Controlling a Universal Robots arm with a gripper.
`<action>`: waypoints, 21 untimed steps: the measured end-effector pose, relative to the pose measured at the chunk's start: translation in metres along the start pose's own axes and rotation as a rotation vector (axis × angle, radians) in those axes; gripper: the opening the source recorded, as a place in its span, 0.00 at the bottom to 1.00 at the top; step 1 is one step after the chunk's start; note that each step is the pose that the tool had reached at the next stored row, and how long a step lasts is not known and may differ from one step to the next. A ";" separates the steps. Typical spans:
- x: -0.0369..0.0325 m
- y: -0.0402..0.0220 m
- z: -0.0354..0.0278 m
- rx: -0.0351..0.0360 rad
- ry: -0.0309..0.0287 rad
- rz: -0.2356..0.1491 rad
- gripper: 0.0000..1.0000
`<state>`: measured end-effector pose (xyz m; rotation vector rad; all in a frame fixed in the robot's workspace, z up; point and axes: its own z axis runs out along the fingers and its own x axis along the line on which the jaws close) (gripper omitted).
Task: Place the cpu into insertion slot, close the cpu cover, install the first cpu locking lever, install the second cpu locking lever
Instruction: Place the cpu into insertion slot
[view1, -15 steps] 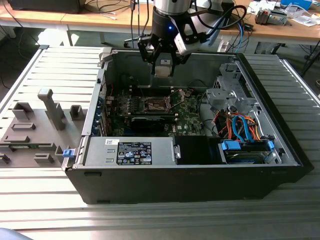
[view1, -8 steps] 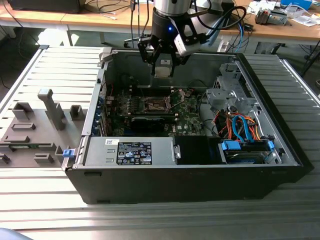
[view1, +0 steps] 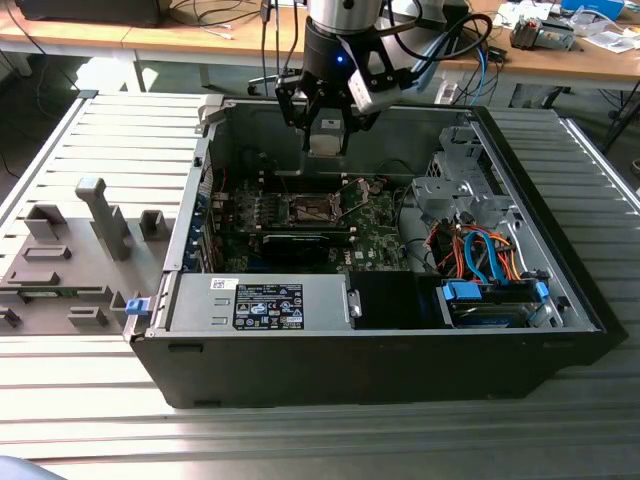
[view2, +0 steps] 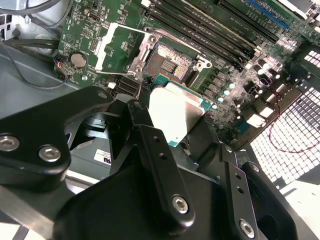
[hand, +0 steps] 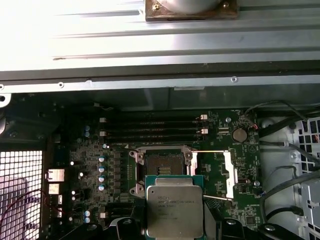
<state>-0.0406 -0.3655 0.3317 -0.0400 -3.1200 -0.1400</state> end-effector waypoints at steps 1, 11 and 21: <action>0.0000 0.0000 0.0003 -0.0001 -0.0001 0.000 0.54; 0.0000 -0.0004 0.0015 0.0000 -0.0001 0.001 0.54; 0.0000 -0.0003 0.0015 -0.0003 -0.0015 0.017 0.54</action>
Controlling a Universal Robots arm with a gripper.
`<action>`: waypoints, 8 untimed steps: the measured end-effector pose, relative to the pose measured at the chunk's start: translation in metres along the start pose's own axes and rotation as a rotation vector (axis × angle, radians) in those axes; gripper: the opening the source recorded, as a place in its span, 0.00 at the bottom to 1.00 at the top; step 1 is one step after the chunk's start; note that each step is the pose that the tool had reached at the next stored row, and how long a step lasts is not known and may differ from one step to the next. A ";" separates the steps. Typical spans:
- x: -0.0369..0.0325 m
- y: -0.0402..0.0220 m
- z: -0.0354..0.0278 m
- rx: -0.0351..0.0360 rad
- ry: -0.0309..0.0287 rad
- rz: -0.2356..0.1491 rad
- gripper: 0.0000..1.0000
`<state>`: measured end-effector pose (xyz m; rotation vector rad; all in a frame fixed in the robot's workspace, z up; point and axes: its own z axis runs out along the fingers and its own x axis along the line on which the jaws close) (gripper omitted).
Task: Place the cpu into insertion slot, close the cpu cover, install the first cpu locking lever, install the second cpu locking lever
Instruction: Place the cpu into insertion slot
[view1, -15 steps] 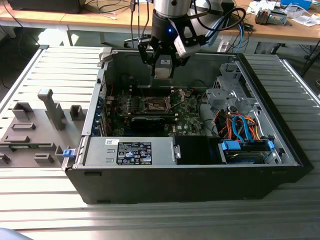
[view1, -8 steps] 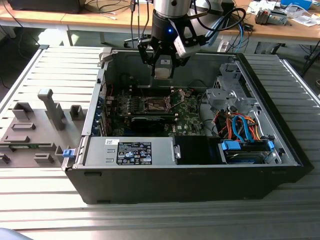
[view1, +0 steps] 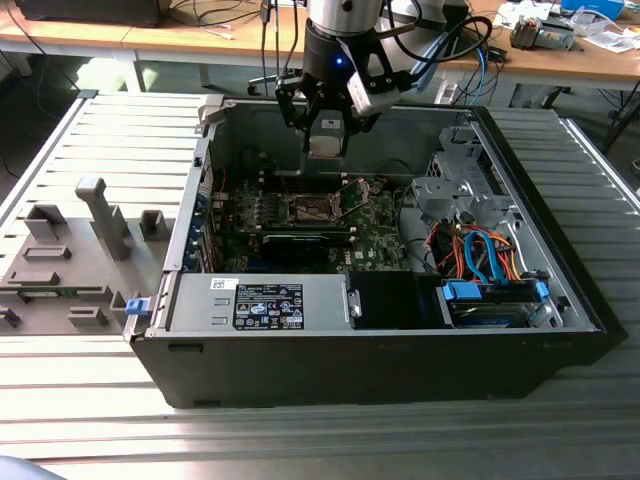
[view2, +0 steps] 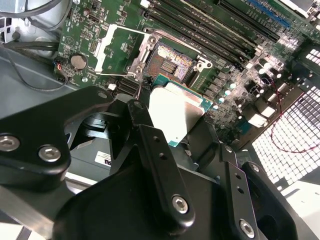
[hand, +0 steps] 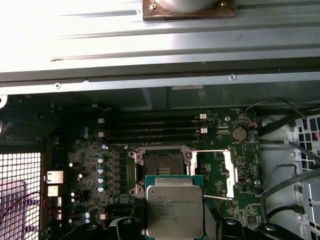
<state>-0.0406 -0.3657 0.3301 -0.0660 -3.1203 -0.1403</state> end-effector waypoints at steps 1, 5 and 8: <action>0.0000 0.0000 0.0000 -0.0001 -0.0001 0.001 0.54; 0.0000 0.0000 0.0000 -0.0002 -0.0008 0.008 0.54; 0.0000 0.0000 0.0000 -0.0002 -0.0011 0.013 0.54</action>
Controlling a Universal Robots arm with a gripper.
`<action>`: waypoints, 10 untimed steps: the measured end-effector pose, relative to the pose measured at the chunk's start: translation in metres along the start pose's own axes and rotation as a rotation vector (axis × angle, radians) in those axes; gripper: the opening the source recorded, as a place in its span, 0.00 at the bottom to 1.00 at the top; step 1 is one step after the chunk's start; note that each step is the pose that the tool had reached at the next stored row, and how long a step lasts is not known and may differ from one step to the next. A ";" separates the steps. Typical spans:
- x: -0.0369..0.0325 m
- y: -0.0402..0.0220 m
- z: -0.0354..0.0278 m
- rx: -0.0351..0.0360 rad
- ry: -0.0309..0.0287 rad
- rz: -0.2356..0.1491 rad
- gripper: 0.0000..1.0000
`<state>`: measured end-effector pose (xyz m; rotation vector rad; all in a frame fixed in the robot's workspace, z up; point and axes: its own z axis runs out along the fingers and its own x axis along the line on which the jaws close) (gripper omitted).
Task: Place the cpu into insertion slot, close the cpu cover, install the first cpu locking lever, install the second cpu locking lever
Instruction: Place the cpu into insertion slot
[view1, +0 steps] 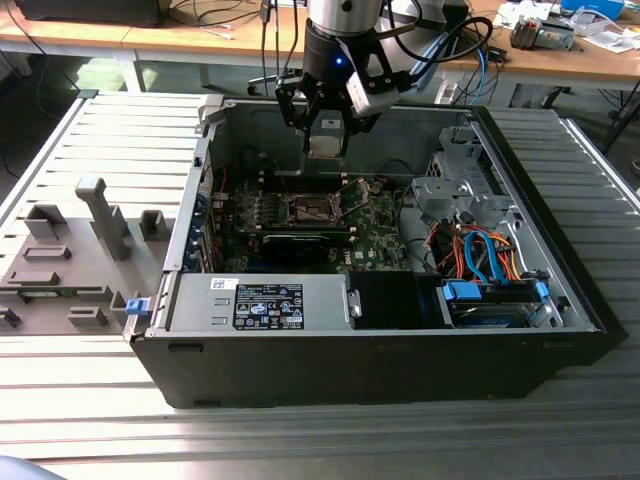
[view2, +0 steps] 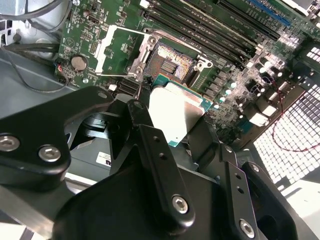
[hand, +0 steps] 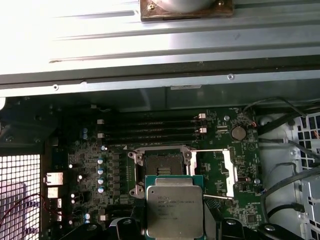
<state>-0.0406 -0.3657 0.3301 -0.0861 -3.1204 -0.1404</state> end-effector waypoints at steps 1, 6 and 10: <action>0.0000 0.0000 0.0000 0.0000 -0.0001 0.001 0.54; 0.0000 0.0000 0.0000 -0.0002 -0.0008 0.009 0.54; 0.0000 0.0000 0.0000 -0.0003 -0.0015 0.017 0.54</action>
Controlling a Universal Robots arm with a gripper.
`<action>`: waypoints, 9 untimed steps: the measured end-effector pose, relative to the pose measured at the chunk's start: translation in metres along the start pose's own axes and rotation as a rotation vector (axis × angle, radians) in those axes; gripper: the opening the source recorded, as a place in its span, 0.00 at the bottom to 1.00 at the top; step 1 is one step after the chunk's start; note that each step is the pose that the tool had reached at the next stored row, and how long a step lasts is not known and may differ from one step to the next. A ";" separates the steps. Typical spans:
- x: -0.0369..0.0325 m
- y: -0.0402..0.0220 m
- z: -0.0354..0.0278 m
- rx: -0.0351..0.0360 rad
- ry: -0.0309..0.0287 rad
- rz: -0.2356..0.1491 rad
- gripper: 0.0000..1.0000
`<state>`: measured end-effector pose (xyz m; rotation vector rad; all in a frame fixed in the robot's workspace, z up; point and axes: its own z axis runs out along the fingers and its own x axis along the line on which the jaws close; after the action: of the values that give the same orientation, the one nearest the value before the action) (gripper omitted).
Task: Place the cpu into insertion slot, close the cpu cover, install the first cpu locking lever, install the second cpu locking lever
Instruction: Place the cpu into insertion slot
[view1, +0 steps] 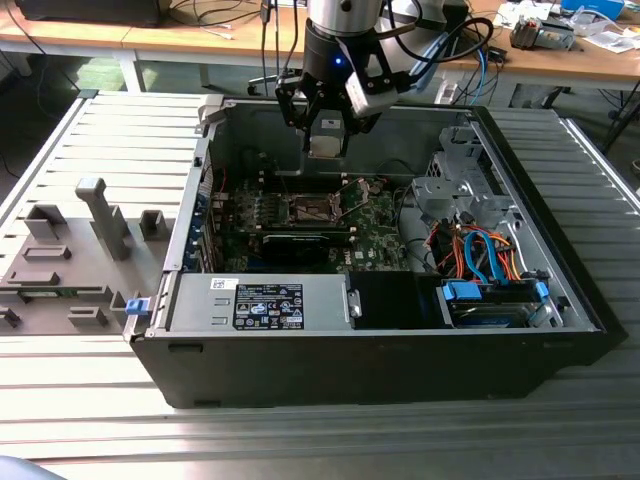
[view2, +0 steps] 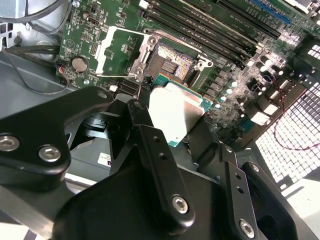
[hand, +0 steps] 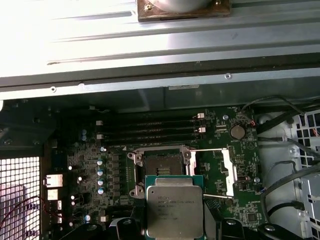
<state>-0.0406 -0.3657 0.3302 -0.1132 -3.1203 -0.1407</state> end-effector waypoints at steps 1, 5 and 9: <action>0.0000 0.0000 0.0000 -0.0001 -0.0003 0.003 0.54; 0.0000 0.0000 0.0000 -0.0003 -0.0010 0.011 0.54; 0.0000 0.0000 0.0000 -0.0004 -0.0017 0.020 0.54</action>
<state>-0.0406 -0.3657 0.3301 -0.1438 -3.1199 -0.1410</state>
